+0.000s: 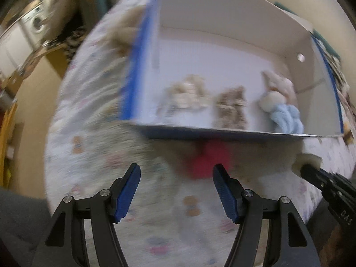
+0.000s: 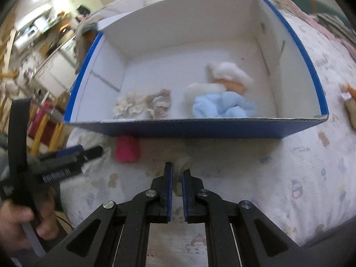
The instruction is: Organize soft objects
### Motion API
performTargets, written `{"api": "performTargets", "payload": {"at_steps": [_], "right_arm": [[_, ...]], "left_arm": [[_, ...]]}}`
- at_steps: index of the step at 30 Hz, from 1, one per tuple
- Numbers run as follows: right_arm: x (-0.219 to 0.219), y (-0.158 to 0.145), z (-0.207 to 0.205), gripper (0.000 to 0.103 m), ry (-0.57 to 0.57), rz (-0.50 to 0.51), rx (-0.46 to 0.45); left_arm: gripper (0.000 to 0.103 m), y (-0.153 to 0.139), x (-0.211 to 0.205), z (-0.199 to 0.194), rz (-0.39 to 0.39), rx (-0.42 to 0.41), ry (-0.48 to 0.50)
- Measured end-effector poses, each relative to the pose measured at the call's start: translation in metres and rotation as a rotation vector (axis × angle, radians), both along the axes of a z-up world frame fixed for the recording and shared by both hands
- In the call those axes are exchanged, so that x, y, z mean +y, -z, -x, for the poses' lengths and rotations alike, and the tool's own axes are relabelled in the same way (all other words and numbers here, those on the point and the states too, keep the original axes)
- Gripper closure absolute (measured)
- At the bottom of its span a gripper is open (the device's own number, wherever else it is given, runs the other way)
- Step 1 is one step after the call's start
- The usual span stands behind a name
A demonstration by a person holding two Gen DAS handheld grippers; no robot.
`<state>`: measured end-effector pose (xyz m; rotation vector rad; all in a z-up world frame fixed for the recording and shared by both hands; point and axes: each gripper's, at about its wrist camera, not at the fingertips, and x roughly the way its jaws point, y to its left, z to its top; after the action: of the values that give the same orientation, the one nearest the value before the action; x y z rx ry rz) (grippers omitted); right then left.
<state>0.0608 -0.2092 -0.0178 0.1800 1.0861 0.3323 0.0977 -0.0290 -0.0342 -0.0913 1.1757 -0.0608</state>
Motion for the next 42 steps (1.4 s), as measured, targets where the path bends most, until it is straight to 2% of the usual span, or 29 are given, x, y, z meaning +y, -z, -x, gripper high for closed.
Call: {"api": "performTargets", "payload": {"at_steps": [8, 12, 14, 15, 16, 17, 22, 26, 31, 37, 42], "right_arm": [[0.000, 0.006, -0.005, 0.094, 0.022, 0.001, 0.002], [0.003, 0.008, -0.005, 0.094, 0.012, 0.009, -0.003], [0.005, 0.010, -0.007, 0.094, 0.010, 0.011, -0.004], [0.006, 0.010, -0.008, 0.094, 0.009, 0.012, -0.004], [0.006, 0.011, -0.008, 0.094, 0.007, 0.013, -0.004], [0.007, 0.011, -0.009, 0.094, 0.006, 0.014, -0.004], [0.008, 0.012, -0.010, 0.094, 0.001, 0.021, -0.003], [0.010, 0.012, -0.010, 0.094, -0.003, 0.030, -0.007], [0.011, 0.011, -0.009, 0.094, -0.007, 0.037, -0.013], [0.011, 0.006, -0.005, 0.094, -0.013, 0.031, -0.031], [0.010, -0.006, 0.002, 0.094, -0.022, 0.020, -0.066]], "left_arm": [[0.039, 0.018, -0.042, -0.023, -0.047, -0.010, 0.095], [0.039, 0.032, -0.044, -0.035, -0.082, 0.010, 0.101], [0.040, 0.038, -0.038, -0.039, -0.072, 0.034, 0.084], [0.046, 0.040, -0.035, -0.039, -0.058, 0.044, 0.075], [0.062, 0.042, -0.030, -0.039, -0.024, 0.057, 0.066], [0.063, 0.043, -0.026, -0.040, -0.001, 0.069, 0.064], [0.064, 0.037, -0.017, -0.032, -0.133, 0.028, 0.036], [0.064, 0.038, 0.003, -0.025, -0.113, 0.059, -0.020], [0.064, 0.028, 0.012, -0.014, -0.108, 0.056, -0.039], [0.064, 0.013, 0.021, 0.011, -0.118, 0.020, -0.056], [0.064, -0.014, 0.015, 0.025, -0.130, -0.069, -0.064]]}}
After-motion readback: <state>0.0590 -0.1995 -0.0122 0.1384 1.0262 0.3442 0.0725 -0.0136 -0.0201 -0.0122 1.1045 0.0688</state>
